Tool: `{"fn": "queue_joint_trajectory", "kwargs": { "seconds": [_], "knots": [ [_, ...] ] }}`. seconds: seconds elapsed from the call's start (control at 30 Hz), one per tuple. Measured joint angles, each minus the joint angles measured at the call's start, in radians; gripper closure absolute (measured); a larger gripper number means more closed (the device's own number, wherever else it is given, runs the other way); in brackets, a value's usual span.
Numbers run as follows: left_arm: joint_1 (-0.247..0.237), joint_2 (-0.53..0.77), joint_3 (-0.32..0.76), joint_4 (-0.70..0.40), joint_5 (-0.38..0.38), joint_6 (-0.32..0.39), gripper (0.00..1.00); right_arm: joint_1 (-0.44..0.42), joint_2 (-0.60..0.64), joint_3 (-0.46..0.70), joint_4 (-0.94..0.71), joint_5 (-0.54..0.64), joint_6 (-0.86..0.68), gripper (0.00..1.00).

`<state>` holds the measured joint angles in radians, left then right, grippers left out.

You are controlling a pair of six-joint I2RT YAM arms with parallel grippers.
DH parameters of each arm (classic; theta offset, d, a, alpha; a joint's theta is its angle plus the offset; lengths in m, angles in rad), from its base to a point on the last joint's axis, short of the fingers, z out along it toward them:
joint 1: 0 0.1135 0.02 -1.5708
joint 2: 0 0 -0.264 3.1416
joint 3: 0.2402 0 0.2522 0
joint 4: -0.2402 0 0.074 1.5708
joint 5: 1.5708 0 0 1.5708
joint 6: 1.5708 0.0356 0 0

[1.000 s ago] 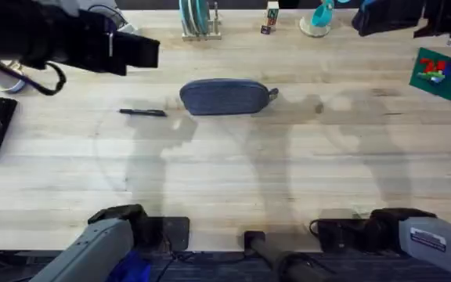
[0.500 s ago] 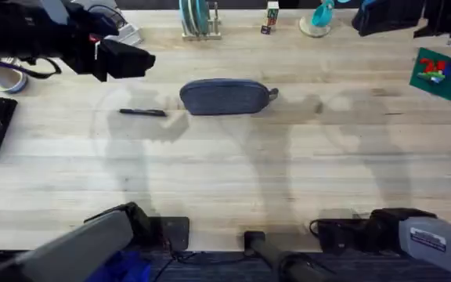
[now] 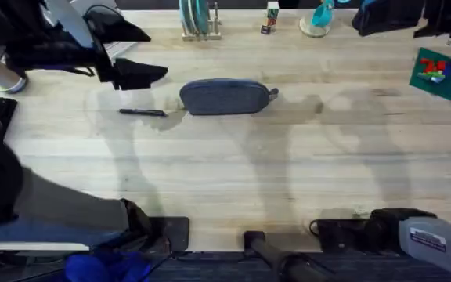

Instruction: Unzip the bag, pick up the pens from the table one at a time and place them inside, then zip the bag closed.

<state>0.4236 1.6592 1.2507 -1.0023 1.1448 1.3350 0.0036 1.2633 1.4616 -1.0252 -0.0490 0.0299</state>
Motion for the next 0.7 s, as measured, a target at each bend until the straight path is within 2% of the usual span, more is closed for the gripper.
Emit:
{"fn": "queue_joint_trajectory", "kwargs": {
  "seconds": [0.13,0.37,0.53,0.7],
  "knots": [
    [0.000,0.085,0.000,0.000,0.053,0.092,0.012,0.000,0.000,0.000,0.000,0.000,0.000,0.006],
    [0.000,0.174,0.000,0.001,0.131,0.209,0.012,0.000,0.000,0.000,0.000,0.000,0.000,0.005],
    [-0.016,0.200,0.001,0.001,0.146,0.243,0.012,0.000,0.000,0.000,0.000,0.000,0.000,0.005],
    [-0.066,0.244,0.002,0.001,0.145,0.254,0.012,0.000,0.000,0.000,0.000,0.000,0.000,0.005]
  ]
}}
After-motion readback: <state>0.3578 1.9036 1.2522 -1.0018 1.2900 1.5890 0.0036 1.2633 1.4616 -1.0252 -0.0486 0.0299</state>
